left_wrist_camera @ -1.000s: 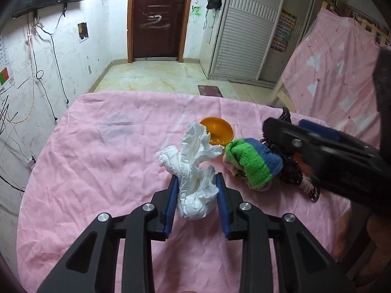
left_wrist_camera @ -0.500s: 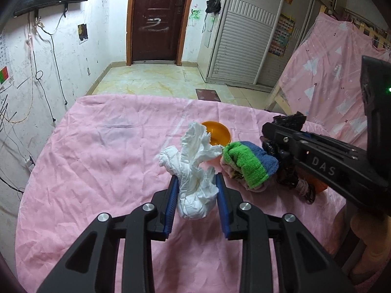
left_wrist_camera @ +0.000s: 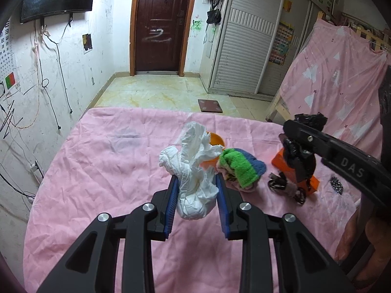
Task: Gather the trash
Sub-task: 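Carry the tissue and black item to the yellow bin and open both tools over it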
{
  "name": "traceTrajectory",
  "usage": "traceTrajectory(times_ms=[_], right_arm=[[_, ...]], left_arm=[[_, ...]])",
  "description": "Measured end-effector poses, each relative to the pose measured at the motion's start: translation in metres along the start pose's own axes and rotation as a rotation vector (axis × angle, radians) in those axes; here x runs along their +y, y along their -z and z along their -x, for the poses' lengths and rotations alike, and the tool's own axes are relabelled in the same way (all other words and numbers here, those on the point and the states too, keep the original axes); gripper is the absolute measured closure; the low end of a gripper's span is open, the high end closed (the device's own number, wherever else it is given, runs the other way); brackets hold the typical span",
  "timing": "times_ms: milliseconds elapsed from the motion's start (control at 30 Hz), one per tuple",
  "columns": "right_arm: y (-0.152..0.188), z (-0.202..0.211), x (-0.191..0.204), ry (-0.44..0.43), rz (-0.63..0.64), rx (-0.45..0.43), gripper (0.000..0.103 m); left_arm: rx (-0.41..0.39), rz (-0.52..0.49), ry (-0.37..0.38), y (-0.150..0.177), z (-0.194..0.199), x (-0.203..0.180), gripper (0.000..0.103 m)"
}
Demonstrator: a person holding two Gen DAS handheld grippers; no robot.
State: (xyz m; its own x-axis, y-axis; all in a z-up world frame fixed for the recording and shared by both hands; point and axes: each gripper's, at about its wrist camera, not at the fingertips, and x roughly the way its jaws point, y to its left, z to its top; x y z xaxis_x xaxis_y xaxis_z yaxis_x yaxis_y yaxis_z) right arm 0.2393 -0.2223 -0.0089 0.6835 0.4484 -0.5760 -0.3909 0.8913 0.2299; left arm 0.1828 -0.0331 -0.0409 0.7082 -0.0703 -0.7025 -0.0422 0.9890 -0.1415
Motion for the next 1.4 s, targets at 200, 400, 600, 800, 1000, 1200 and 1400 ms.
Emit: traceTrajectory(times_ms=[200,400,600,800,1000,1200,1400], right_arm=[[0.010,0.047,-0.014,0.002,-0.054,-0.092,0.086],[0.023,0.093,-0.038,0.015,-0.119,-0.175,0.086],[0.040,0.132,-0.067,0.041,-0.183,-0.235,0.086],[0.061,0.164,-0.095,0.076,-0.235,-0.277,0.086],[0.087,0.195,-0.135,0.171,-0.311,-0.318,0.085],[0.112,0.227,-0.175,0.307,-0.381,-0.351,0.085],[0.131,0.246,-0.204,0.410,-0.428,-0.359,0.085]], left_arm=[[-0.030,-0.017,0.029,0.003,0.024,-0.016,0.080],[-0.058,-0.053,0.058,0.006,0.045,-0.041,0.080],[-0.067,-0.092,0.078,0.010,0.056,-0.065,0.080],[-0.069,-0.141,0.100,0.016,0.064,-0.095,0.080],[-0.068,-0.188,0.120,0.023,0.068,-0.123,0.080],[-0.059,-0.231,0.138,0.030,0.069,-0.147,0.080],[-0.035,-0.265,0.160,0.036,0.065,-0.168,0.080]])
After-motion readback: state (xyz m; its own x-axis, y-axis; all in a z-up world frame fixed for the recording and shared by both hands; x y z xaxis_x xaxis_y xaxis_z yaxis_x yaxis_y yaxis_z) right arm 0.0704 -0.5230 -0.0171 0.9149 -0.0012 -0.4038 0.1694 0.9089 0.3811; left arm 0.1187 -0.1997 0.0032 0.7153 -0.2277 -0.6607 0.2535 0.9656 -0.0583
